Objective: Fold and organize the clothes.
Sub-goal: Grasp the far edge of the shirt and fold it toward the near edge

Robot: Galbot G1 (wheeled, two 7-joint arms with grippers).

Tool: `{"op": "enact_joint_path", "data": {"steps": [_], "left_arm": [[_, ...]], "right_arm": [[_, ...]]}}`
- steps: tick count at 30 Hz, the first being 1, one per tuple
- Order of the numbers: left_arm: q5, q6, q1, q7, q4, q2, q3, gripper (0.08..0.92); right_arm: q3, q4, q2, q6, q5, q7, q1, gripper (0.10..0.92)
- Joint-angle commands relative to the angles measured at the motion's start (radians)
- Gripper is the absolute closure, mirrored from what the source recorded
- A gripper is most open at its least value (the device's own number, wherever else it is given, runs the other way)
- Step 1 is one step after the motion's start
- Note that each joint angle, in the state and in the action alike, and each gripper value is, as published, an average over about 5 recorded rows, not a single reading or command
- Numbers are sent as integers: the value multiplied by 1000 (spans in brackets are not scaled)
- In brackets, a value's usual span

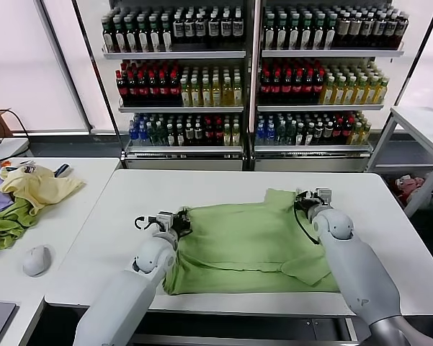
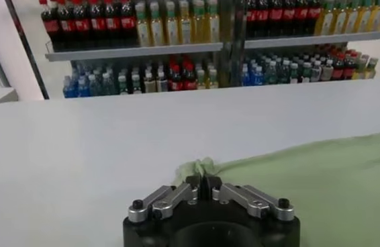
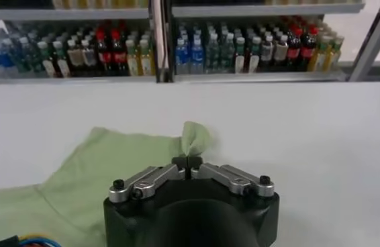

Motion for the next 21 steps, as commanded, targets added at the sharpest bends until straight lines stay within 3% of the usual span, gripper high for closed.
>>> {"op": "enact_joint_path", "data": {"steps": [1,10,21], "left_arm": [[-35,-76,106,1,-277,75,-44,847],[-41,-63,287,0,-507,137,-81,846],[-4,-54,419,32,-562,192,-89,851]], "right_arm": [[74,335,-101,20,36,-6,-150,914],[269,602,-186,-11,67,3,-393,914],[444,766,-164,-35,53,16,-690,914]]}}
